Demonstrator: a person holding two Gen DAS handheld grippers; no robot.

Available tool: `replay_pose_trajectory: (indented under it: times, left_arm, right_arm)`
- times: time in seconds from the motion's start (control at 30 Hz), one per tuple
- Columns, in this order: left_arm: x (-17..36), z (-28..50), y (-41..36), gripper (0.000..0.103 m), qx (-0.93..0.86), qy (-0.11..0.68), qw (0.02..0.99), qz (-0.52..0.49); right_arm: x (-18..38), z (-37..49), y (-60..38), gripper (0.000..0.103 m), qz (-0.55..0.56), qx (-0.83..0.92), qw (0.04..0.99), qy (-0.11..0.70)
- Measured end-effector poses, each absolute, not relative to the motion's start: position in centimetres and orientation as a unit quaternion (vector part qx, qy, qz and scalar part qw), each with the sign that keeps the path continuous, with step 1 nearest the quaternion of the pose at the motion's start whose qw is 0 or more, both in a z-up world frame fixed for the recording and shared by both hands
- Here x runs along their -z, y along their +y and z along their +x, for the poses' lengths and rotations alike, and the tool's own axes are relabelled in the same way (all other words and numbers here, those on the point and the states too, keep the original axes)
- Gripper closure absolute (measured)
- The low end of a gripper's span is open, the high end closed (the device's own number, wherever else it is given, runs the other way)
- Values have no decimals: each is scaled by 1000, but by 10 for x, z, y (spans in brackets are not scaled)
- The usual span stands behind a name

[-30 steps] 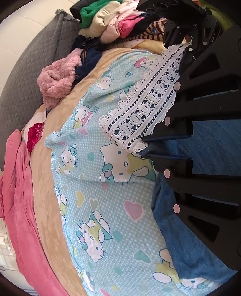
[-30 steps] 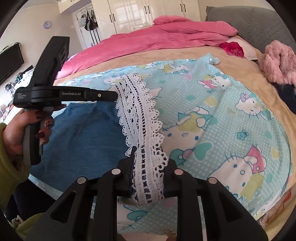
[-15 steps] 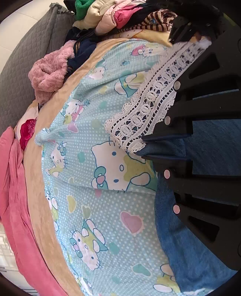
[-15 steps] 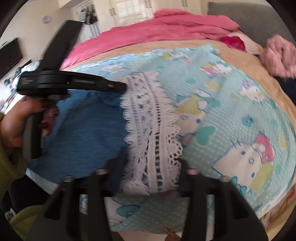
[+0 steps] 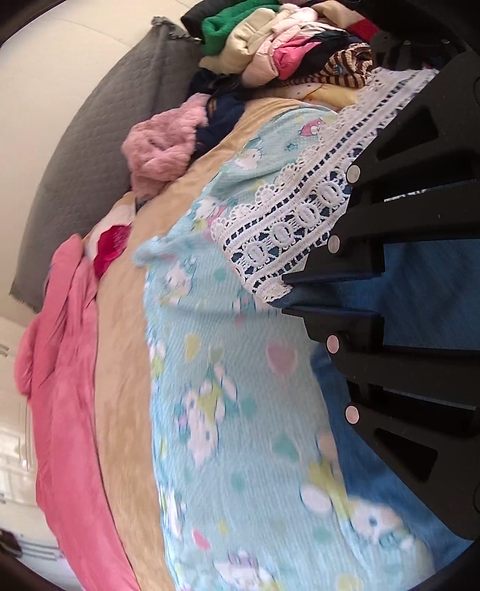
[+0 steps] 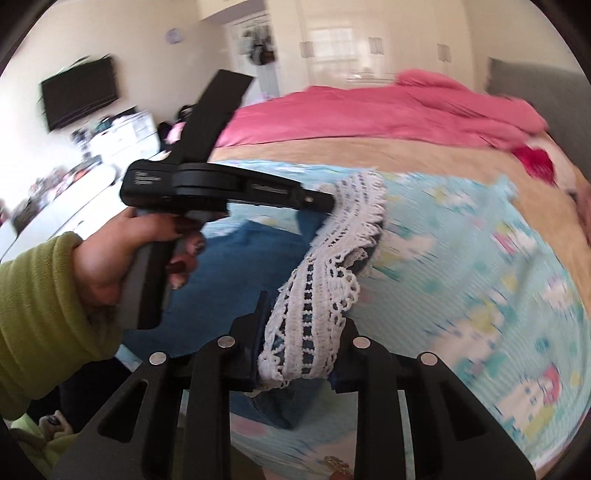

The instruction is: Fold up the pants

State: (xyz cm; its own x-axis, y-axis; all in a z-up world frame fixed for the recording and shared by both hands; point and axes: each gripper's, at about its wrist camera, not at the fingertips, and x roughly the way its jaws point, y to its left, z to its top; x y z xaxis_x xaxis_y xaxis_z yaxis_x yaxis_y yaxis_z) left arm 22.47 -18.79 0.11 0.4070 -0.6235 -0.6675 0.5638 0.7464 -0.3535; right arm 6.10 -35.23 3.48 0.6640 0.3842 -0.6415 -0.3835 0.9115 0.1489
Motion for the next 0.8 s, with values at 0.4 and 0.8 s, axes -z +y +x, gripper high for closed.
replay_pose_trajectory:
  times: [0.4, 0.8]
  left_arm:
    - [19, 215, -36, 95, 218, 418, 874, -113]
    - [19, 192, 28, 84, 198, 413, 873, -165]
  right_arm:
    - [3, 67, -220, 71, -81, -302, 858, 408]
    - [-23, 65, -230, 55, -67, -315, 864, 388]
